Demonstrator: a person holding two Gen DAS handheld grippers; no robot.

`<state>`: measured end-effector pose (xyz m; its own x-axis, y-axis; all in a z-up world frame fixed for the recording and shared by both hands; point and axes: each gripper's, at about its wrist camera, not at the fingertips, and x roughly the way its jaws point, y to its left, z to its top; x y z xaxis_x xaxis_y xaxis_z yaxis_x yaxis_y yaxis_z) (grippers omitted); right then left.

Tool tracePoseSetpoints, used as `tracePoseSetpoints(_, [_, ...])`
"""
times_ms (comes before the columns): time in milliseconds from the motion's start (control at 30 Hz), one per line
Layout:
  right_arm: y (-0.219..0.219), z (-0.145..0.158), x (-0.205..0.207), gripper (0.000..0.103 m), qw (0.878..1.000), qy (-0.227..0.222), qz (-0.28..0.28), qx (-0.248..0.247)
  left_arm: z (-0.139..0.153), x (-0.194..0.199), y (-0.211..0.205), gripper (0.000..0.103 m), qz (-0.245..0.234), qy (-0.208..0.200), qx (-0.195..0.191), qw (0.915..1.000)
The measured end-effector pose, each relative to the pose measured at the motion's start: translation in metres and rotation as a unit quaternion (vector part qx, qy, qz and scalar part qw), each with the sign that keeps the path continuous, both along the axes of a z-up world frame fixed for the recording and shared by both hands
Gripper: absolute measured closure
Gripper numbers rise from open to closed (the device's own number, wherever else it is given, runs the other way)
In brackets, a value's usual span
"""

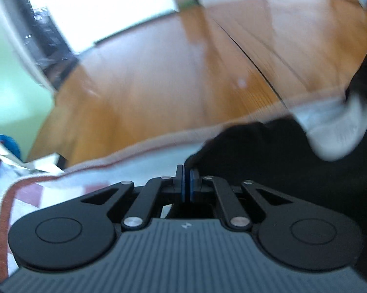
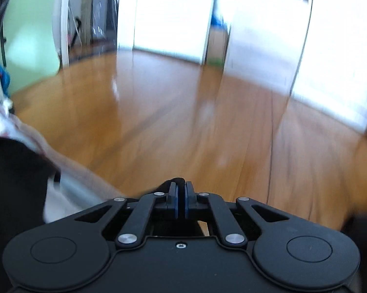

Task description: Fold clothes

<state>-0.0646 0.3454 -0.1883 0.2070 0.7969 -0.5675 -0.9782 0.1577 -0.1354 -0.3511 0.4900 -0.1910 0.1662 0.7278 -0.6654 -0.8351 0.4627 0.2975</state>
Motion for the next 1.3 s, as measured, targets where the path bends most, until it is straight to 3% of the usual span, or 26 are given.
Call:
tracePoseSetpoints(133, [0.063, 0.047, 0.024, 0.098, 0.998, -0.044, -0.017, 0.049, 0.034, -0.005, 0.049, 0.096, 0.065, -0.037, 0.052, 0.9959])
tracePoseSetpoints(167, [0.08, 0.052, 0.031, 0.095, 0.998, -0.044, -0.023, 0.049, 0.036, -0.006, 0.065, 0.074, 0.088, -0.056, 0.053, 0.9932])
tracePoseSetpoints(200, [0.097, 0.048, 0.037, 0.091, 0.998, -0.046, -0.032, 0.038, 0.032, -0.007, 0.081, 0.049, 0.103, -0.075, 0.027, 0.9915])
tracePoseSetpoints(233, [0.111, 0.038, 0.043, 0.064, 0.997, -0.049, -0.052, 0.022, 0.027, -0.008, 0.097, 0.009, 0.113, -0.092, -0.01, 0.9893])
tracePoseSetpoints(267, [0.123, 0.027, 0.048, 0.034, 0.996, -0.053, -0.075, 0.003, 0.02, -0.008, 0.107, 0.01, 0.125, -0.108, -0.042, 0.9854])
tracePoseSetpoints(333, [0.124, 0.001, 0.049, 0.038, 0.991, -0.052, -0.119, -0.031, 0.007, -0.01, 0.103, 0.011, 0.141, -0.134, -0.068, 0.9786])
tracePoseSetpoints(400, [0.097, -0.019, 0.044, 0.037, 0.991, -0.004, -0.126, -0.048, -0.007, -0.009, 0.08, 0.011, 0.132, -0.142, -0.085, 0.9774])
tracePoseSetpoints(567, [-0.014, -0.06, 0.017, 0.037, 0.986, 0.095, -0.082, -0.112, -0.033, 0.001, -0.012, 0.011, 0.044, -0.093, -0.132, 0.9858])
tracePoseSetpoints(700, [-0.104, -0.075, 0.003, 0.037, 0.974, 0.144, -0.075, -0.156, -0.037, -0.001, -0.072, 0.01, -0.006, -0.114, -0.176, 0.9778])
tracePoseSetpoints(733, [-0.124, -0.076, 0.006, 0.037, 0.968, 0.171, -0.089, -0.161, -0.039, -0.001, -0.081, 0.01, -0.005, -0.126, -0.197, 0.9723])
tracePoseSetpoints(800, [-0.163, -0.08, 0.019, 0.036, 0.943, 0.27, -0.112, -0.157, -0.042, -0.001, -0.086, 0.01, 0.002, -0.15, -0.254, 0.9555])
tracePoseSetpoints(900, [-0.202, -0.089, 0.036, 0.036, 0.875, 0.46, -0.093, -0.118, -0.045, -0.002, -0.089, 0.01, 0.013, -0.188, -0.318, 0.9291])
tracePoseSetpoints(933, [-0.207, -0.087, 0.032, 0.036, 0.871, 0.471, -0.085, -0.113, -0.044, -0.002, -0.094, 0.01, 0.01, -0.193, -0.325, 0.9257])
tracePoseSetpoints(1000, [-0.205, -0.073, 0.019, 0.036, 0.893, 0.433, -0.065, -0.107, -0.044, 0.001, -0.101, 0.01, 0.007, -0.184, -0.331, 0.9253])
tracePoseSetpoints(1067, [-0.195, -0.061, 0.0, 0.036, 0.915, 0.386, -0.035, -0.11, -0.053, 0.005, -0.107, 0.01, 0.013, -0.174, -0.356, 0.9183])
tracePoseSetpoints(1133, [-0.183, -0.056, -0.022, 0.036, 0.919, 0.375, 0.011, -0.121, -0.061, 0.008, -0.113, 0.007, 0.02, -0.163, -0.379, 0.9106])
tracePoseSetpoints(1200, [-0.166, -0.054, -0.055, 0.036, 0.914, 0.37, 0.076, -0.151, -0.075, 0.007, -0.117, 0.006, 0.036, -0.169, -0.424, 0.889])
tracePoseSetpoints(1233, [-0.16, -0.053, -0.077, 0.036, 0.914, 0.35, 0.112, -0.17, -0.082, 0.005, -0.12, 0.009, 0.042, -0.176, -0.449, 0.8753])
tracePoseSetpoints(1267, [-0.154, -0.05, -0.096, 0.036, 0.918, 0.322, 0.143, -0.181, -0.084, 0.004, -0.123, 0.015, 0.037, -0.187, -0.448, 0.8733])
tracePoseSetpoints(1300, [-0.15, -0.048, -0.113, 0.036, 0.923, 0.293, 0.171, -0.184, -0.082, 0.002, -0.127, 0.036, 0.029, -0.199, -0.437, 0.8768])
